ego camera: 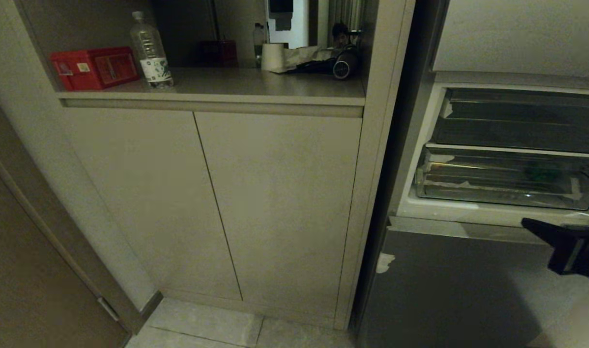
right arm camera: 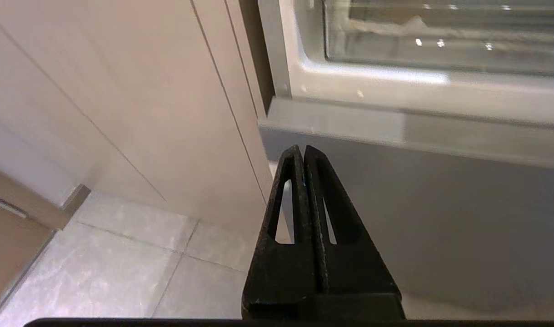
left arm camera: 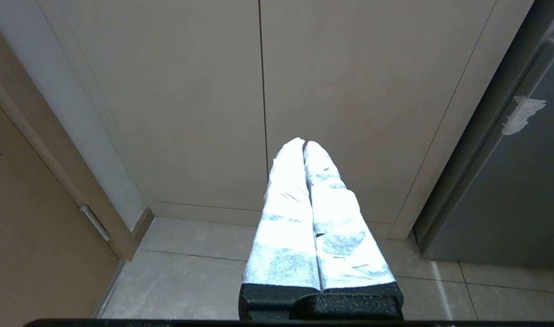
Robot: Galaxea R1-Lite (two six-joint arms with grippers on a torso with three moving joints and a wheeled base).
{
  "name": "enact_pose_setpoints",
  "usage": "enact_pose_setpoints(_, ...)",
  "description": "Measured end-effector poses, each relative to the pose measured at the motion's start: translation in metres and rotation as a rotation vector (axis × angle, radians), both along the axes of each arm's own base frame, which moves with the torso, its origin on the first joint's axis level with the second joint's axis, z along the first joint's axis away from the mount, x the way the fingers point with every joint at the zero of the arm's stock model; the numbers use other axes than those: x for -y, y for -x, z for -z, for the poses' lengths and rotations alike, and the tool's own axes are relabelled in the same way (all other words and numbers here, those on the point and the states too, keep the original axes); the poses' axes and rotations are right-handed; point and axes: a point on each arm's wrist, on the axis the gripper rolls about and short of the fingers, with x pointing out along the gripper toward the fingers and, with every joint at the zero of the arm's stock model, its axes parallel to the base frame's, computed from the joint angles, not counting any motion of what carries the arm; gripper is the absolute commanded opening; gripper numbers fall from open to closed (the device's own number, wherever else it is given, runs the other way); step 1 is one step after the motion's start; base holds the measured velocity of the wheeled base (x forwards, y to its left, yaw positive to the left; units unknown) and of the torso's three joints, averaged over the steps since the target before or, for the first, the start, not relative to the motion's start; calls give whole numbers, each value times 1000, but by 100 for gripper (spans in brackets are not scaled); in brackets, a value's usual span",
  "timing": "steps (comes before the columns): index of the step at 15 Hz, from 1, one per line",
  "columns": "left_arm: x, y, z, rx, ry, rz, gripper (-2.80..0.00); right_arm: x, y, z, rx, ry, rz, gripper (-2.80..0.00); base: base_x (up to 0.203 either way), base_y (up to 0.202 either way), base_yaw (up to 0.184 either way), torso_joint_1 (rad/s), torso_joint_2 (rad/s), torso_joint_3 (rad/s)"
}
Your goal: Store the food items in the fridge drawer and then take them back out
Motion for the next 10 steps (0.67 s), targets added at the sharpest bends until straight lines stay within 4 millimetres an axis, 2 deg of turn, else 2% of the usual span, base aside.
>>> enact_pose_setpoints(3, 0, 0, 0, 0, 0, 0, -280, -1, -25, 14, -51, -4, -8, -280, 0, 0, 0, 0, 0, 0)
enact_pose_setpoints(10, 0, 0, 0, 0, 0, 0, -280, -12, -42, 26, -104, 4, -59, -280, 0, 0, 0, 0, 0, 0)
